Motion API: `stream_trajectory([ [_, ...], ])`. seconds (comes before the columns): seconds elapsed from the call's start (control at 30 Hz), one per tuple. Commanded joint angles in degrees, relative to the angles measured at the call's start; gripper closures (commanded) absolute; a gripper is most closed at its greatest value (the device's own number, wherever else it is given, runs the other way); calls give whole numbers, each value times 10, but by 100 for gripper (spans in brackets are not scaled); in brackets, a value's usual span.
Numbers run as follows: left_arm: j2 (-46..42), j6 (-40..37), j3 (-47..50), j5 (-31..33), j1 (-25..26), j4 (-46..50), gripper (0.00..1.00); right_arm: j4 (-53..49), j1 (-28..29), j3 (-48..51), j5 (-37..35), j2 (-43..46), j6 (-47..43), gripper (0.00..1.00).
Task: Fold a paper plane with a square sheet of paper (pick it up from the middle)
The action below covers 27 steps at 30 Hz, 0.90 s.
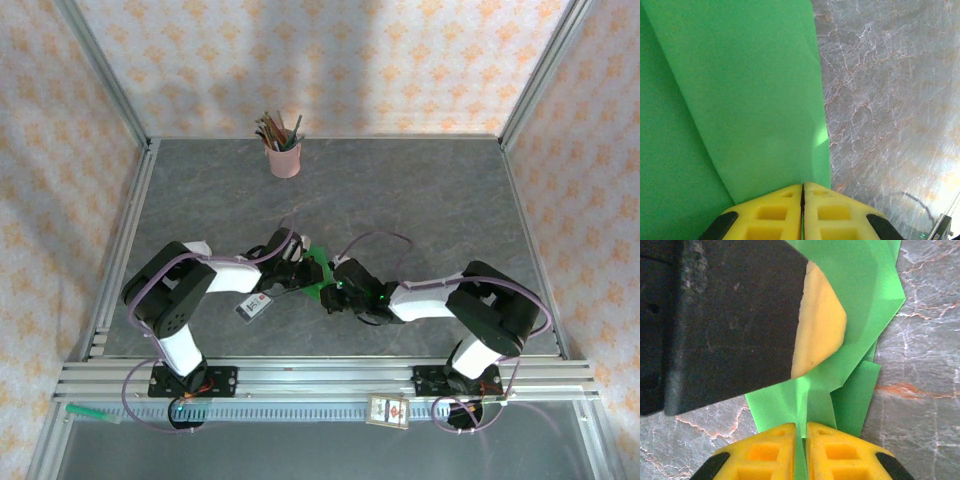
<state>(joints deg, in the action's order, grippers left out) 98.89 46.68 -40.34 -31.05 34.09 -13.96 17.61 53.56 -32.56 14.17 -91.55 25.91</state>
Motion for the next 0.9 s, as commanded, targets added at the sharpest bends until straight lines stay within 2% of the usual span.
stream_trajectory([
  [0.0,11,-17,14,38,-9,20,87,-60,-1,14,-12,-2,3,85],
  [0.6,21,-35,0,69,-29,37,87,-64,-1,11,-5,1,0,84],
  [0.87,35,-53,1,75,-30,55,91,-81,-2,-21,-8,7,-7,81],
])
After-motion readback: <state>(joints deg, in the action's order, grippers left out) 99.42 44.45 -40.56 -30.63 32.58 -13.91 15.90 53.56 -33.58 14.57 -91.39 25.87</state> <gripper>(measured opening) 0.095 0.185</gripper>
